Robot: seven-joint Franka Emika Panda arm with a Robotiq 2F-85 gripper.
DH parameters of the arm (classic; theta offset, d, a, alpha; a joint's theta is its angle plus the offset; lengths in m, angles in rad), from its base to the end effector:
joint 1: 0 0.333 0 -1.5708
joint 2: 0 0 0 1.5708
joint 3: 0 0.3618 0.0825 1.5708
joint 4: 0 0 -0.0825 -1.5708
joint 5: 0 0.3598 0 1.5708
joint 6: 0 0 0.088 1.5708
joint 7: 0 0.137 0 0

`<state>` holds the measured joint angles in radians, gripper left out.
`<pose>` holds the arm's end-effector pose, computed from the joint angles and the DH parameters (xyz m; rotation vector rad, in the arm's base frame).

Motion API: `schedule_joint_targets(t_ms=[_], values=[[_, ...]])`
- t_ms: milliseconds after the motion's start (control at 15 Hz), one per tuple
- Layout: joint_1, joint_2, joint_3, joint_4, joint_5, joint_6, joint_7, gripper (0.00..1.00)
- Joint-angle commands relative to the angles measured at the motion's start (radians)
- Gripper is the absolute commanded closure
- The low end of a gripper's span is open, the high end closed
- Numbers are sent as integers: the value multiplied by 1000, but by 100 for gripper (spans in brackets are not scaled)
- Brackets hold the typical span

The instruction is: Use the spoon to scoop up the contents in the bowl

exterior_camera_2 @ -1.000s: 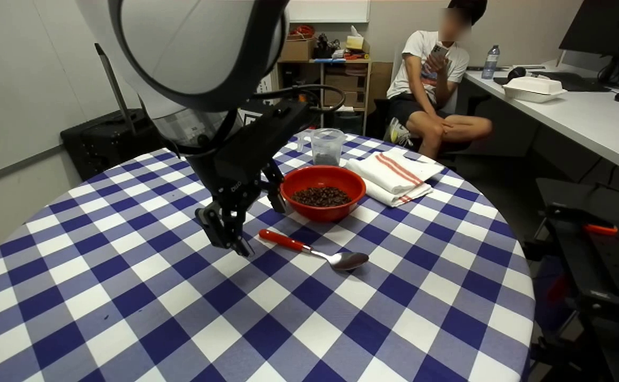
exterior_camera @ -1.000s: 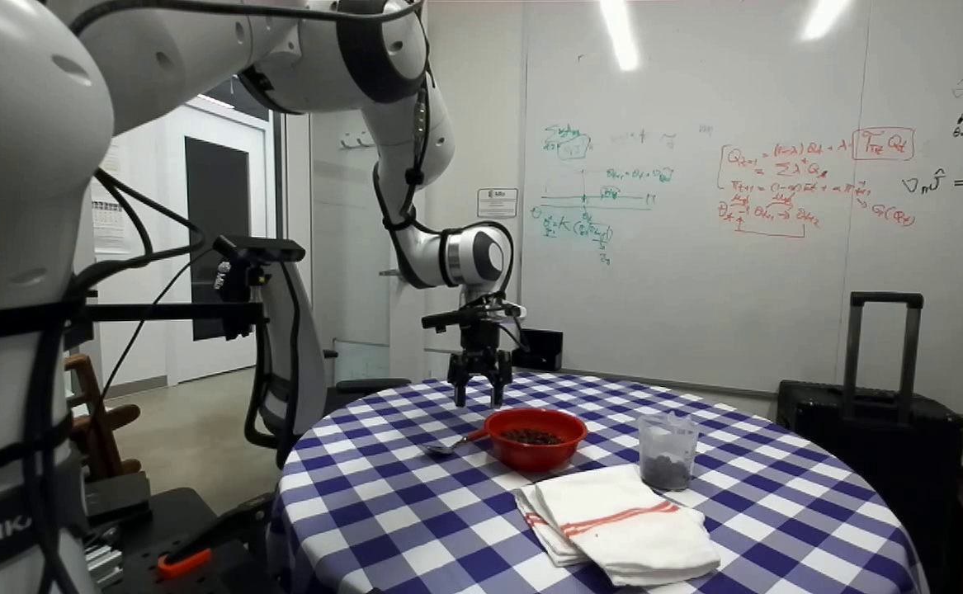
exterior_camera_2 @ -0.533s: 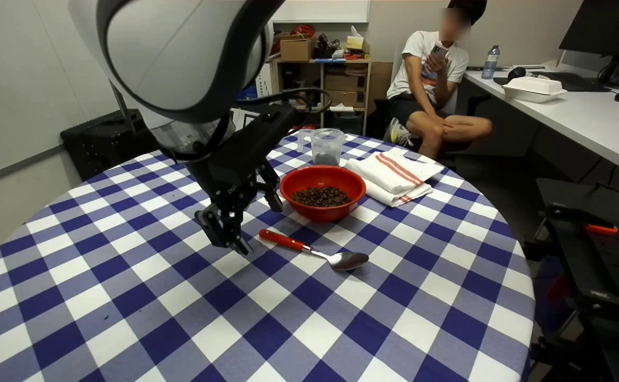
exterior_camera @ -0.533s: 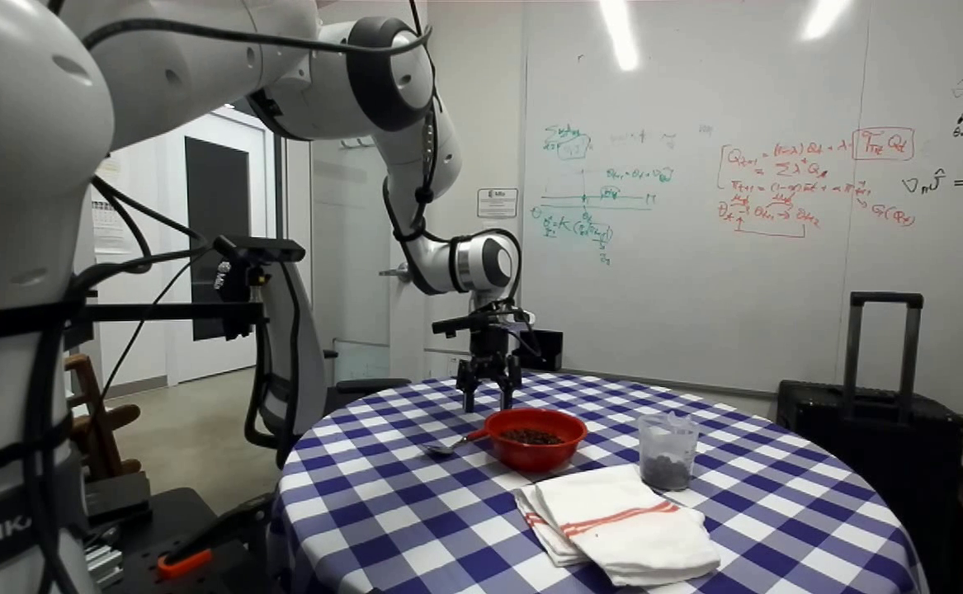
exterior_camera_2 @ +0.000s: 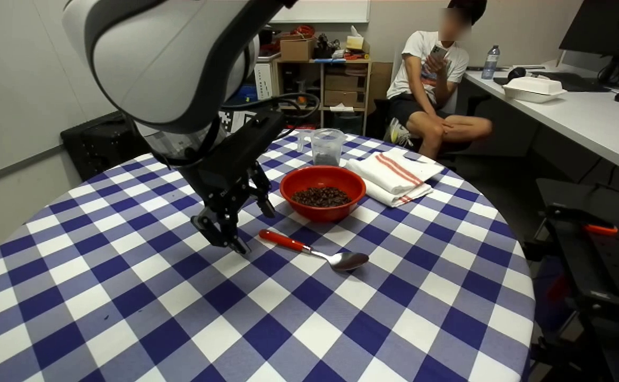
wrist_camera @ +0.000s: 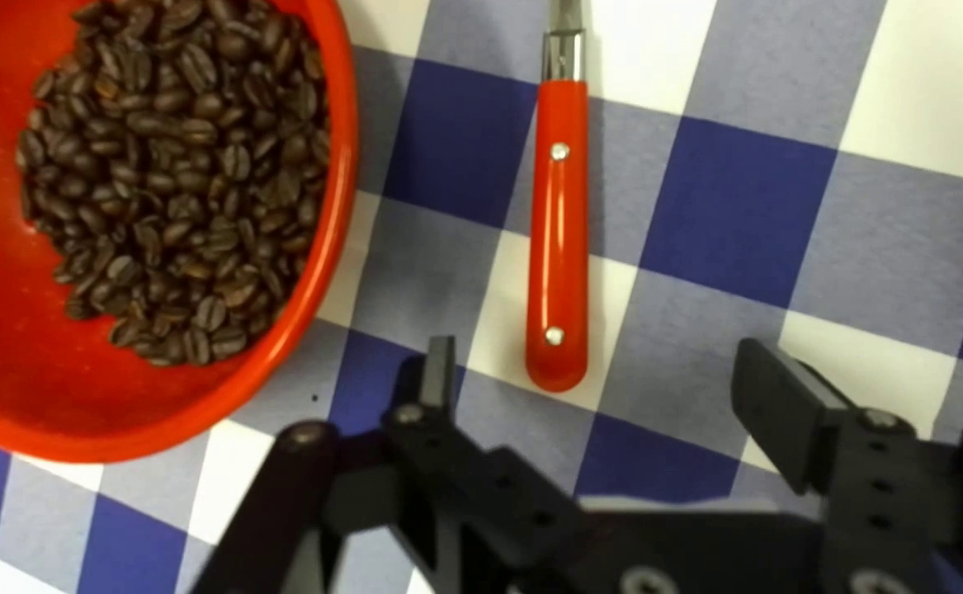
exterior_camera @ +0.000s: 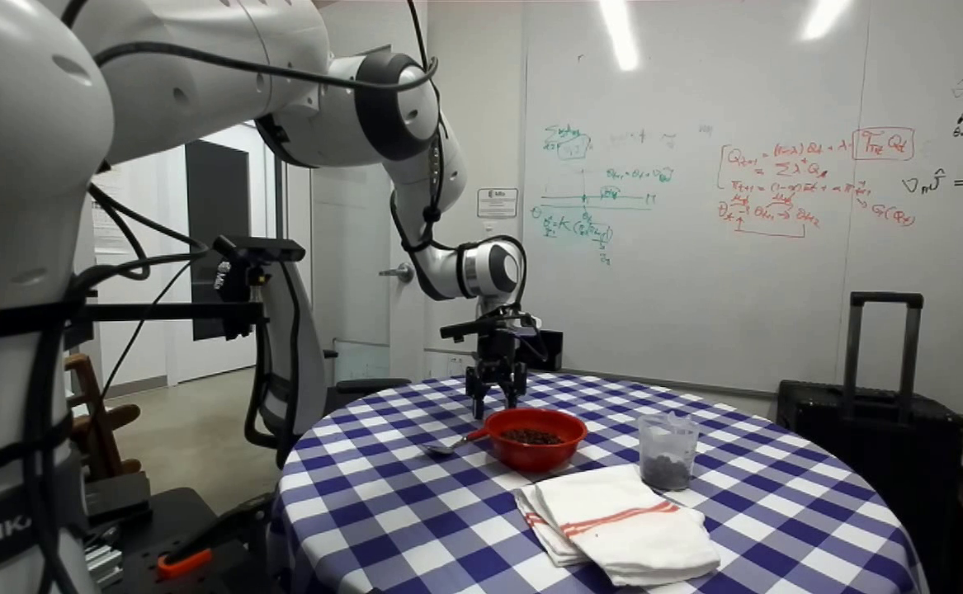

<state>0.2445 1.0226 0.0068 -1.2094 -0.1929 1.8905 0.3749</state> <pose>0.7070 0.1600 0.1381 2.8535 -0.0478 -0.3943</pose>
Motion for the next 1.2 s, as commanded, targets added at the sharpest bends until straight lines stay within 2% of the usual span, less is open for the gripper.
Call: schedule_joint_targets(t_ms=[0,267,467,600,733,800,933,1067,1133], values=[[4,57,-14,94,23,-53,-29,47],[-8,66,-12,110,41,-68,-24,79],[-21,63,-12,102,60,-66,-19,80],[-35,56,-12,88,82,-58,-13,74],[-50,48,-11,73,107,-49,-10,74],[-57,42,-10,65,121,-44,-9,94],[-65,22,-4,50,142,-32,-19,99],[-69,18,-1,51,154,-33,-23,88],[-69,18,-1,52,157,-35,-23,56]])
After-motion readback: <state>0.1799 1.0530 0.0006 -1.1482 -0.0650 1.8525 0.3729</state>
